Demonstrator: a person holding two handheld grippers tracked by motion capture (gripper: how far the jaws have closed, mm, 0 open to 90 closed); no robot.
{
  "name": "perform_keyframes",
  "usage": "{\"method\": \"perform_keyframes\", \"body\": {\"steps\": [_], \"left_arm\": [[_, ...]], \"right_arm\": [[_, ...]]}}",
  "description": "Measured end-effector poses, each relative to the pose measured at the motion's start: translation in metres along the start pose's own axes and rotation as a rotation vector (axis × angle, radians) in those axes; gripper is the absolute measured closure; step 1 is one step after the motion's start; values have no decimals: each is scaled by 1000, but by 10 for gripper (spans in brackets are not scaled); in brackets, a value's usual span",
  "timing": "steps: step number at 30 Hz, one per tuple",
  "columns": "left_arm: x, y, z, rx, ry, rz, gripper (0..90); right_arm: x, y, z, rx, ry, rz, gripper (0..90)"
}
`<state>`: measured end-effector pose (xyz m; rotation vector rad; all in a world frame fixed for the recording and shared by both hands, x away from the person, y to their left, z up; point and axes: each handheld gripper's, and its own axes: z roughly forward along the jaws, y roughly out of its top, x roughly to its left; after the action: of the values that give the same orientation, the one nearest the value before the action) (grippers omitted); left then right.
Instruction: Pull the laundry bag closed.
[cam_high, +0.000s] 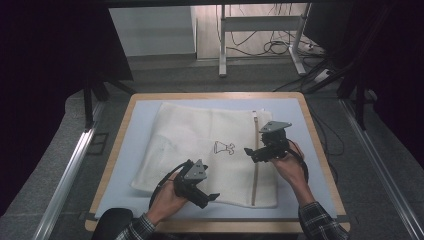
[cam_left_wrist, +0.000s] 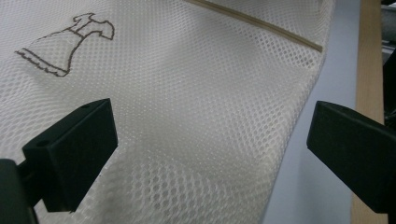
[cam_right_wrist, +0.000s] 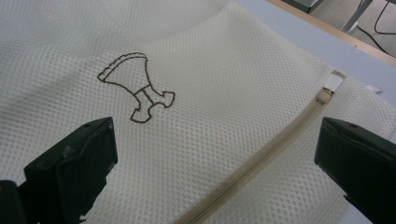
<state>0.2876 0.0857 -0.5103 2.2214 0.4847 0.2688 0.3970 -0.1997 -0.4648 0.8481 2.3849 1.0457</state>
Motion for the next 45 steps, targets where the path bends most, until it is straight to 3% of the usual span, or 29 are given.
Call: {"method": "perform_keyframes", "body": {"steps": [32,45], "left_arm": [[10,-23,-32,-16,87,-47,17],[17,-32,-51,-43,138,-73,16]], "right_arm": [[31,-24,-26,-13,36,-18,1],[36,-41,-51,-41,28,-18,12]]}}
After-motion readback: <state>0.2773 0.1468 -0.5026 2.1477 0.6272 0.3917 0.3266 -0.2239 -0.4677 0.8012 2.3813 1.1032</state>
